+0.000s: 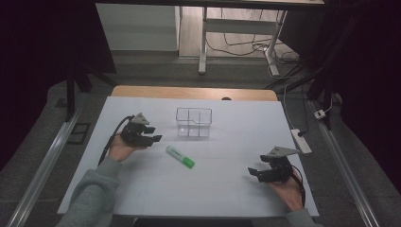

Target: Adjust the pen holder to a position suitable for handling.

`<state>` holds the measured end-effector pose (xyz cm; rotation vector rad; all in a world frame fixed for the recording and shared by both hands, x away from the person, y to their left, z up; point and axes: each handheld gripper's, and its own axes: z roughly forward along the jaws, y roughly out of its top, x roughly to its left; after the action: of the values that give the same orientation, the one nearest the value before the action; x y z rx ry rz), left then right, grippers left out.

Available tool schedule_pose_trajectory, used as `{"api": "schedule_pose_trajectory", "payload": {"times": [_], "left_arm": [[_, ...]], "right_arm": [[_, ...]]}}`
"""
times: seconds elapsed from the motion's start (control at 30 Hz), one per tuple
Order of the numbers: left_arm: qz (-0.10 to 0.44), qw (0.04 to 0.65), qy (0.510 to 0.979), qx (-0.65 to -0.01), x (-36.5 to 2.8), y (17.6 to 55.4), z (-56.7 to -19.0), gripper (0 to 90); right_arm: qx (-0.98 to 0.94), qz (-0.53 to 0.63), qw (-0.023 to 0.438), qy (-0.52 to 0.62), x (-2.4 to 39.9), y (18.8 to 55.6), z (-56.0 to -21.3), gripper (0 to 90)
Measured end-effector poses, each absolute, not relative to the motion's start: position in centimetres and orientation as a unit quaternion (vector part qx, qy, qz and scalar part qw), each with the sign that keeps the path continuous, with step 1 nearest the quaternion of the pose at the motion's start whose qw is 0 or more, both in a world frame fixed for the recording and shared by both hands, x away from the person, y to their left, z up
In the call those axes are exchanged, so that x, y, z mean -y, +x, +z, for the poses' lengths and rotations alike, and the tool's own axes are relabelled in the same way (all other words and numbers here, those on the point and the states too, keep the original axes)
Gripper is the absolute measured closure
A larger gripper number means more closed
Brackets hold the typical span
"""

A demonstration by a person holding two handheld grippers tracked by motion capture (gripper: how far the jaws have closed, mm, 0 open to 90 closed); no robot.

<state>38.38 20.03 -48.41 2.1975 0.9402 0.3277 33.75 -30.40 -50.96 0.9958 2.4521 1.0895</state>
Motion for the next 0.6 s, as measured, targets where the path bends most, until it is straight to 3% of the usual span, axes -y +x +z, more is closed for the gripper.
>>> {"api": "schedule_pose_trajectory", "payload": {"times": [0.2,0.6], "left_arm": [[0.12,0.35,0.857,-0.359,-20.6,37.2,-48.0,40.6],[0.112,0.345,0.862,-0.355,-20.9,37.0,-48.4,42.9]], "right_arm": [[-0.849,0.378,0.138,0.343,30.4,33.7,-51.0,21.6],[-0.853,0.374,0.135,0.338,30.2,33.8,-51.1,21.6]]}}
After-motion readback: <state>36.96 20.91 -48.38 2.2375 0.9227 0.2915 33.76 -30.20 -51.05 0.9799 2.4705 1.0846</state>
